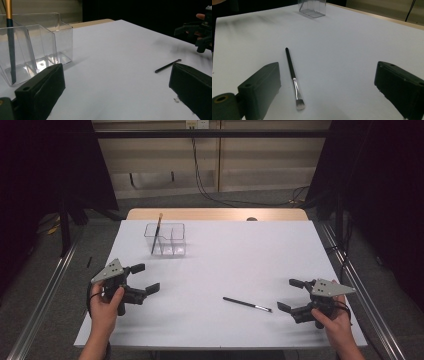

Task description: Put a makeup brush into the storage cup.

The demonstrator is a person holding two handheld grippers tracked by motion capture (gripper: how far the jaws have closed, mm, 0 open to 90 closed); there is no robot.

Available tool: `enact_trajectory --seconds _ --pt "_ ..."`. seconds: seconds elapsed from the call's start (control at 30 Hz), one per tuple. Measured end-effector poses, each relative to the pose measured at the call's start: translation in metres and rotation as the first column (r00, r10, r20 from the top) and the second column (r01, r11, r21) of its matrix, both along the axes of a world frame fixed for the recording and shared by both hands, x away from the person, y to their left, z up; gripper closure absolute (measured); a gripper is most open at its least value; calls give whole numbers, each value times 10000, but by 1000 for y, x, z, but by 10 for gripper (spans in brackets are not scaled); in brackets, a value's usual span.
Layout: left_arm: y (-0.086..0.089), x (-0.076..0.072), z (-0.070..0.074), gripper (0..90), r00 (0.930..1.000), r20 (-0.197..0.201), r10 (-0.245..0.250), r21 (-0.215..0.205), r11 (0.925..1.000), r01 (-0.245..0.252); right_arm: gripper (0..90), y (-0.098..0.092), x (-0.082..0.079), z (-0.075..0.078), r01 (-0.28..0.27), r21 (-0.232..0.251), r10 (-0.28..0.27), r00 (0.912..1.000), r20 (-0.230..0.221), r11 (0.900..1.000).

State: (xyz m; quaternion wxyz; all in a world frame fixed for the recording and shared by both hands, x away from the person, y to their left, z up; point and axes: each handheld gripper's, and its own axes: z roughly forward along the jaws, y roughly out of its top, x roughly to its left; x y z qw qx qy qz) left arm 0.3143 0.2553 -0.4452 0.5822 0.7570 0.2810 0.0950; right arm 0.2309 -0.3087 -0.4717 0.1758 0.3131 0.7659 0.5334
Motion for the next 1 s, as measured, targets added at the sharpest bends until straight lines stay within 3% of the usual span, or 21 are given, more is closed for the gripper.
enact_trajectory --seconds 1.0 --pt "12 -10 -3 3 10000 24 -26 147 9999 26 61 -1 5 1 193 212 -192 9998 -47 9996"
